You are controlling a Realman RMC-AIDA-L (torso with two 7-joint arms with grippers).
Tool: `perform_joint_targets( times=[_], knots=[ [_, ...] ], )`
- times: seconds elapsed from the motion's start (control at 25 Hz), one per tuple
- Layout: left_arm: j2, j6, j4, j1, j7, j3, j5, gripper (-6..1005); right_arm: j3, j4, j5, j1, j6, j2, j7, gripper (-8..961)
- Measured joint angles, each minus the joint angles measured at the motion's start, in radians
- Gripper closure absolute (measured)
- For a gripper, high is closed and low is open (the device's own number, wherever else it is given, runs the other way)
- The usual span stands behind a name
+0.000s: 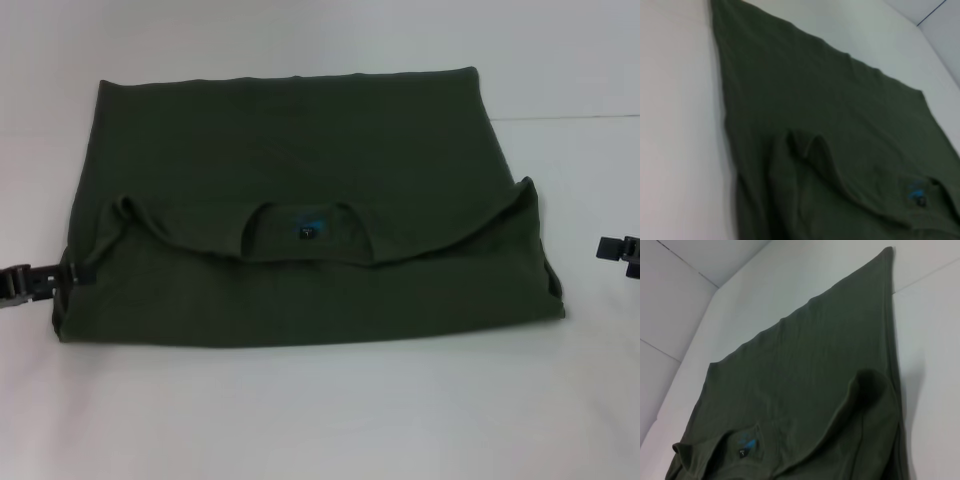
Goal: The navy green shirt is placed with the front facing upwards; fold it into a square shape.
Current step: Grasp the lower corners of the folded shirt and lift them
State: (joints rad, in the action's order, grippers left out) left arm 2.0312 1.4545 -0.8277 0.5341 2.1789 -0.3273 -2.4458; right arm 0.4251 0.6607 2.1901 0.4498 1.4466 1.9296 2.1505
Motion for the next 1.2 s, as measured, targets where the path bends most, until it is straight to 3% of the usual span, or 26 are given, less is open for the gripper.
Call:
perform_joint_targets(
  times=[0.76, 1.2],
  knots=[
    [-0.001, -0.059, 0.081, 0.023, 0.028, -0.021, -0.065, 162, 0.017, -0.003, 0.004, 0.009, -0.008, 0.009, -0.004, 21],
    [0.001, -0.063, 0.081, 0.036, 0.094, -0.102, -0.096, 205, 0.026, -0.007, 0.004, 0.009, -0.013, 0.011, -0.008, 23]
  ],
)
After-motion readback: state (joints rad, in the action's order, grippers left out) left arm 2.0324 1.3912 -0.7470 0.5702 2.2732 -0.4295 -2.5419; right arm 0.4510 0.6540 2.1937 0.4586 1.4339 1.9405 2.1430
